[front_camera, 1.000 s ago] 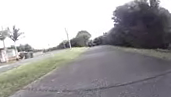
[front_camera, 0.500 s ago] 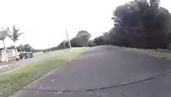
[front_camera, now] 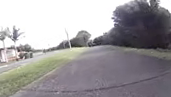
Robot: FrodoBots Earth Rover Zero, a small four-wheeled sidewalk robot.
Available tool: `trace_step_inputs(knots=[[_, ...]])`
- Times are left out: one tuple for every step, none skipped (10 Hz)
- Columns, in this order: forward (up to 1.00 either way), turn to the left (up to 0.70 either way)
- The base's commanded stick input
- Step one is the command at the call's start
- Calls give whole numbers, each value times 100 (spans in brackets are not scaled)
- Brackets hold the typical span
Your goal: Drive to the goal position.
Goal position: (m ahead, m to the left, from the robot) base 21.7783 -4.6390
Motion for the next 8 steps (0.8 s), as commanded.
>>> trace_step_inputs(knots=[[5, 0], [5, 0], [6, 0], [6, 0], [5, 0], [6, 0], [6, 0], [6, 0]])
